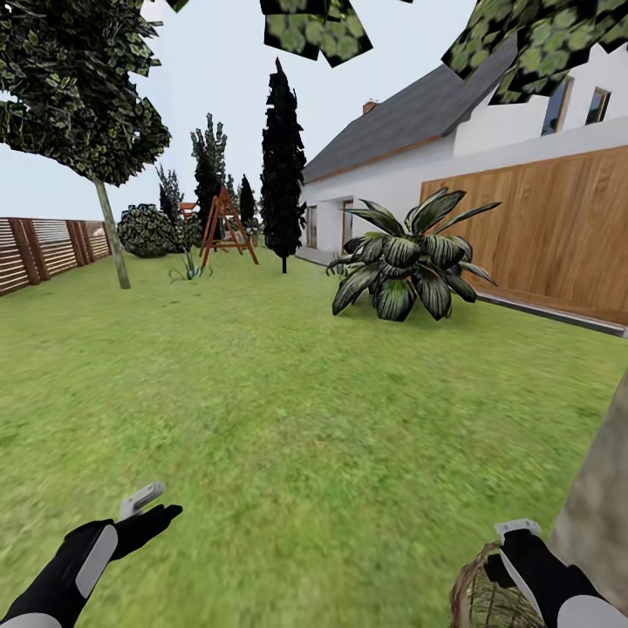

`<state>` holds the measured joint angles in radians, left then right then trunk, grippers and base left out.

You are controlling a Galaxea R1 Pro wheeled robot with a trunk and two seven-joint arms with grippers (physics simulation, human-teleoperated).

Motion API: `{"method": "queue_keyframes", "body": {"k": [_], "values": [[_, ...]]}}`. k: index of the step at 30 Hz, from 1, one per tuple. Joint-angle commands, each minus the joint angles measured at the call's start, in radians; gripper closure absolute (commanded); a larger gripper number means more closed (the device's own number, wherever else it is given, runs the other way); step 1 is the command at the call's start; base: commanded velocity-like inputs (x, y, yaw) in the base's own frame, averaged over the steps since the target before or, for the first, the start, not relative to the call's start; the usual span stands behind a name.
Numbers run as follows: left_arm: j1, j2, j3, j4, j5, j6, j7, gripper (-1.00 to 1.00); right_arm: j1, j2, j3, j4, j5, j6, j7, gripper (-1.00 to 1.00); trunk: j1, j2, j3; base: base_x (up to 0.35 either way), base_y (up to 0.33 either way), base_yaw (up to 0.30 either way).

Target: Take the three Easter eggs out of the wicker basket on the lawn in the garden, then place them on the lawn next to a single tree (choose any tree) so that all three eggs are next to the same tree and none are left in the basket.

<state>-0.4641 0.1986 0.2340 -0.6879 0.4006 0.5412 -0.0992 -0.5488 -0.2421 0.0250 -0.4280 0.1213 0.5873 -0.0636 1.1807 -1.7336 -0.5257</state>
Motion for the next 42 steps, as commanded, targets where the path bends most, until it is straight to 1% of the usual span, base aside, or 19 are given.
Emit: {"method": "queue_keyframes", "body": {"k": [1,12,17,42], "values": [[-0.001,-0.001,0.004,-0.001,0.001,0.006,-0.004,-1.0,0.0,0.0,0.003,-0.002,0.008,0.006,0.001,-1.0,0.004,-0.008,-0.004,0.0,0.0,0.0],[-0.001,-0.001,0.004,0.001,0.001,0.006,-0.004,-1.0,0.0,-0.001,0.003,-0.002,0.008,0.005,0.001,-1.0,0.046,-0.085,-0.039,0.0,0.0,0.0],[-0.001,-0.001,0.004,0.0,0.001,0.006,-0.004,-1.0,0.0,-0.009,0.003,-0.002,0.006,0.005,0.001,-1.0,0.065,-0.12,-0.054,0.0,0.0,0.0],[-0.001,-0.002,0.004,0.001,0.001,0.006,-0.004,-1.0,0.0,-0.016,0.003,-0.003,0.005,-0.004,0.0,-1.0,0.161,-0.295,-0.133,0.0,0.0,0.0]]}}
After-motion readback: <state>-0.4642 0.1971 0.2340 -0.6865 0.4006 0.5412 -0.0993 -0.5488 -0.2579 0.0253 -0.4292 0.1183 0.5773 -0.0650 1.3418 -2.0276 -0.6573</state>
